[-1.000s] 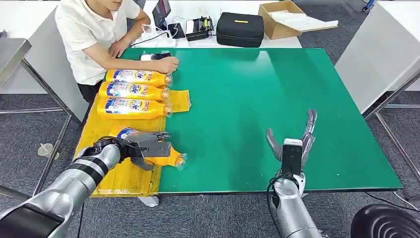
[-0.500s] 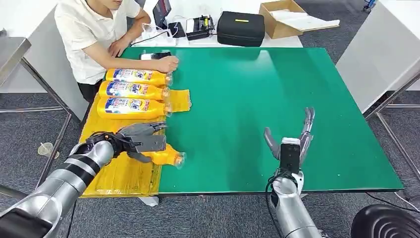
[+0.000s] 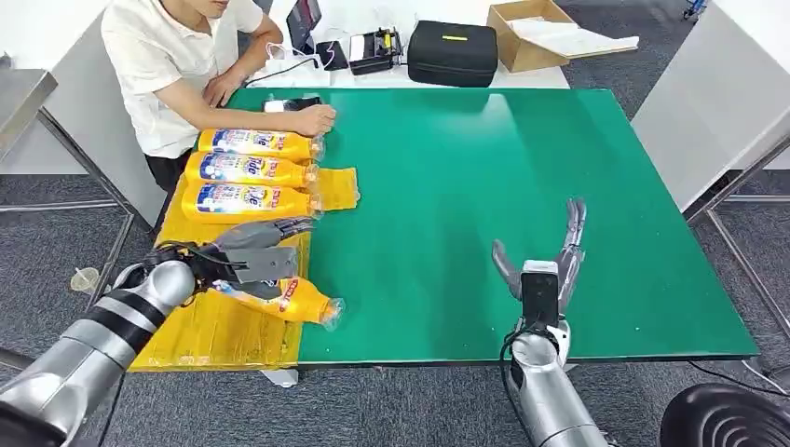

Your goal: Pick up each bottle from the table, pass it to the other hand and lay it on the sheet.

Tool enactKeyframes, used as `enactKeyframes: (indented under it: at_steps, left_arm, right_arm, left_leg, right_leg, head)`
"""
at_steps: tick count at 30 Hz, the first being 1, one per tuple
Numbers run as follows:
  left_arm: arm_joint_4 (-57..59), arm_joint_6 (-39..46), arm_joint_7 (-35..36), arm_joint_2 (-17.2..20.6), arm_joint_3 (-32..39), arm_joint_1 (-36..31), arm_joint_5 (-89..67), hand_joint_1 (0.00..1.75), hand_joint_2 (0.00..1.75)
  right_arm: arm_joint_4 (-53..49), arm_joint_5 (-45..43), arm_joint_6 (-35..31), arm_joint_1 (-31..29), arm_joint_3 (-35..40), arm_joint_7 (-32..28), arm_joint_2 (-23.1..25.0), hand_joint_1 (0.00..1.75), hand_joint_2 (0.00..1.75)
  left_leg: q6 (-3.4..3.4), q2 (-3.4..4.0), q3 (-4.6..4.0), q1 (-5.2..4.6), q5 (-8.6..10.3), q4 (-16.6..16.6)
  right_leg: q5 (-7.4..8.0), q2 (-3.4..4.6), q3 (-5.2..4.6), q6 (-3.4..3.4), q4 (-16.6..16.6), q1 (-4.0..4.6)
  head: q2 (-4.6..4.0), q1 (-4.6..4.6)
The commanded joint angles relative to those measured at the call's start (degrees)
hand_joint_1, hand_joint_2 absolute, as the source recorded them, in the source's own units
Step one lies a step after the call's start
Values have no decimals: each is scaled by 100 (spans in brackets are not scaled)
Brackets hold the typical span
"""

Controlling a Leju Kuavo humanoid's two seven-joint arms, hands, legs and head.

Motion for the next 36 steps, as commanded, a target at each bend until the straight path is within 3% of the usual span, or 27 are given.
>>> enactKeyframes:
  at_steps: [1,3,5,7,8,10,13,24,27,28,36]
  left_arm:
    - [-1187,247,-52,715,-171,538,727,0,175]
    - [-1348,759,-149,299,388,1157,1017,0,175]
    - [-1527,1646,-359,-409,851,1828,1025,0,175]
    - [-1782,2036,-469,-964,1260,2347,1276,0,175]
    - [-1960,2249,-540,-1177,1402,2546,1389,0,175]
    - [-2164,2323,-556,-1323,1542,2720,1627,0,175]
    - [-2609,2474,-638,-1454,1712,3101,1819,0,175]
    - [-2726,2479,-650,-1495,1728,3215,1874,0,175]
    - [-2967,2653,-802,-1807,1923,3552,2346,0,175]
    - [-2990,2820,-804,-1896,1919,3623,2425,0,175]
    - [-2881,3868,-1314,-2104,1729,3850,2372,0,175]
  right_arm:
    - [-658,-388,259,130,-146,-9,57,0,175]
    - [-1159,-167,116,268,-68,-9,39,0,175]
    - [-2008,-405,384,519,-121,-9,98,0,175]
    - [-2070,-119,388,628,63,-9,38,0,175]
    - [-2106,-221,543,697,59,-9,80,0,0]
    - [-2202,-261,642,752,52,-9,142,0,0]
    - [-1937,-517,1432,941,-327,-9,545,0,0]
    - [-1870,-362,1463,1002,-415,-9,661,0,0]
    - [-1676,-206,1630,1138,-407,114,847,0,0]
    - [-1715,-157,1664,1214,-313,125,873,0,175]
    - [-2034,440,1427,1600,550,440,530,0,175]
  left_leg:
    - [-2,32,33,3,-22,2]
    - [0,27,31,1,-19,0]
    - [2,16,23,-6,-12,-6]
    - [4,-1,15,-12,-4,-12]
    - [8,-9,36,-15,-12,-18]
    - [6,-4,25,-7,-20,0]
    - [9,9,21,-1,-34,9]
    - [-1,11,3,4,-28,0]
    - [0,12,13,6,-34,1]
    - [-1,17,22,8,-40,4]
    - [-4,17,28,8,-47,1]
  right_leg:
    - [-13,21,26,-26,0,8]
    - [-12,16,26,-23,-2,6]
    - [-10,7,17,-16,-4,-2]
    - [-10,-8,12,-10,-6,-10]
    - [-19,-18,39,-14,-16,-11]
    - [-21,-15,23,-18,-9,-2]
    - [-34,-2,31,-18,-10,5]
    - [-26,2,-1,-11,-5,7]
    - [-30,2,12,-15,-8,9]
    - [-34,5,21,-20,-7,13]
    - [-41,5,29,-22,-9,13]
  head:
    - [0,0]
    - [0,0]
    - [0,-2]
    - [0,2]
    - [0,-2]
    - [0,-4]
    - [0,0]
    - [0,0]
    - [0,0]
    - [0,0]
    - [0,-2]
